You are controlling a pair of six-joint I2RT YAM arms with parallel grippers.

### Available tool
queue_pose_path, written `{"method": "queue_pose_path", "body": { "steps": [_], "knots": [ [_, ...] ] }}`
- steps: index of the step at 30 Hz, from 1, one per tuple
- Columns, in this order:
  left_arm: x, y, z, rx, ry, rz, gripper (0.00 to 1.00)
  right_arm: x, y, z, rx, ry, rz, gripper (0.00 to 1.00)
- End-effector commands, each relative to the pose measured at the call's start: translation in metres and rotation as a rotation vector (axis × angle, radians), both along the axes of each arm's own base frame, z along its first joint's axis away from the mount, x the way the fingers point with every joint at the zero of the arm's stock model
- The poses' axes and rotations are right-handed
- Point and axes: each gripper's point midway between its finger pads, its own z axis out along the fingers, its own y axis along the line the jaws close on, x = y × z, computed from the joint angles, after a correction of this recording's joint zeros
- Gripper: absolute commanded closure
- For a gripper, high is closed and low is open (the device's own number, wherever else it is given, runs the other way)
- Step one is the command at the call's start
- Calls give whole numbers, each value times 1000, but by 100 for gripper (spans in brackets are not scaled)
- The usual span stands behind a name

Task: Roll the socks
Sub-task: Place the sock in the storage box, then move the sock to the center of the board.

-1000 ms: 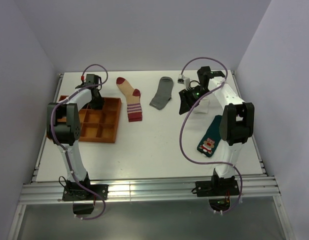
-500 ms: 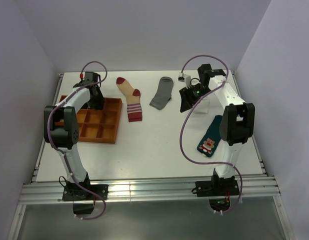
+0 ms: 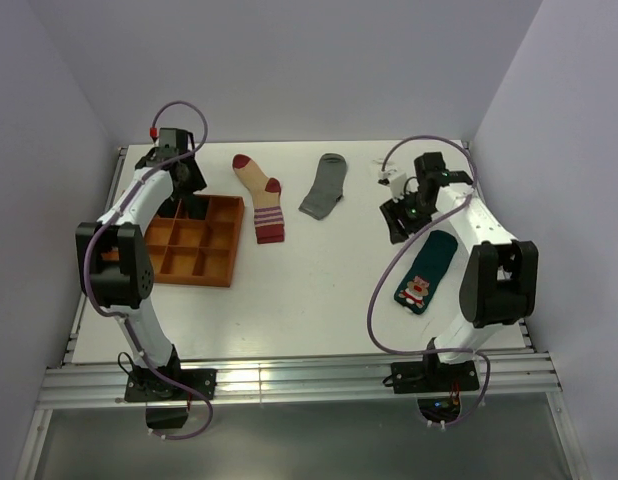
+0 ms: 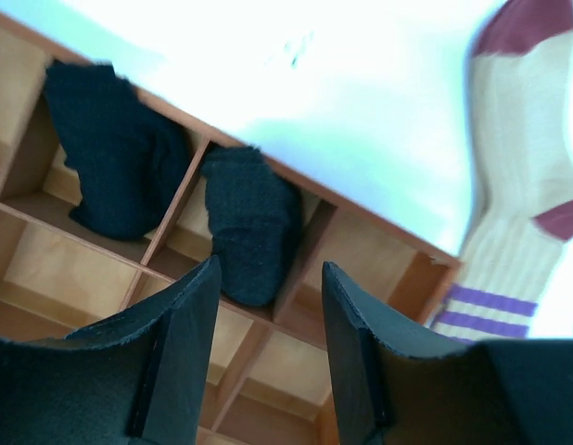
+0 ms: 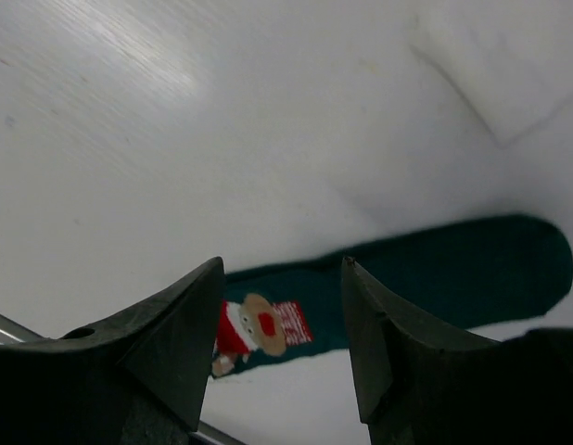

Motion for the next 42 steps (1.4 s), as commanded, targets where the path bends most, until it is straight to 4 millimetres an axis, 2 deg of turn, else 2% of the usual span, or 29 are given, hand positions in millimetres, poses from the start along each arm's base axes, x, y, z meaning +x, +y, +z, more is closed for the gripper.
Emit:
{"method": "queue_pose_path", "body": {
  "steps": [1,3,7,9,10,11,16,19,21,25,29,30,33,35,36,37,38,41,42],
  "knots": [
    [14,-7,64,-14,-148,-37,47,-4,-43,-8,-131,-53,-67,39],
    [16,-8,68,-18,-156,-44,47,-11,-69,-17,-185,-37,-108,38],
    [13,-14,79,-48,-191,-66,47,-28,-89,-47,-263,28,-112,37],
    [11,-18,92,-69,-228,-79,47,-30,-92,-54,-278,43,-107,37],
    [8,-19,92,-78,-230,-80,47,-32,-94,-61,-290,60,-110,37],
    [5,-22,103,-89,-262,-87,47,-32,-94,-63,-295,72,-112,37],
    [-5,-36,121,-148,-319,-129,47,-41,-93,-86,-312,164,-98,37],
    [-11,-41,131,-152,-339,-145,47,-50,-85,-100,-342,204,-58,37],
    [-15,-46,136,-154,-346,-156,47,-54,-73,-107,-355,219,-18,37],
    [-21,-58,146,-175,-372,-187,47,-60,-48,-108,-325,251,44,37],
    [-26,-67,154,-179,-383,-210,47,-59,-4,-104,-274,273,112,37],
    [-27,-69,154,-180,-383,-214,47,-55,14,-100,-244,288,146,37],
    [-29,-76,152,-192,-379,-229,47,-38,46,-93,-216,269,164,37],
    [-31,-79,149,-194,-373,-235,47,-38,77,-89,-202,268,220,37],
    [-32,-80,148,-192,-370,-236,47,-33,99,-86,-183,271,269,37],
    [-33,-80,148,-191,-366,-236,47,-28,108,-86,-185,266,280,37],
    [-34,-83,146,-191,-362,-241,47,-13,119,-87,-191,247,289,37],
    [-37,-87,145,-194,-356,-252,47,2,137,-87,-207,223,328,37],
    [-37,-87,144,-193,-354,-252,47,17,148,-87,-198,200,325,37]
  ]
}}
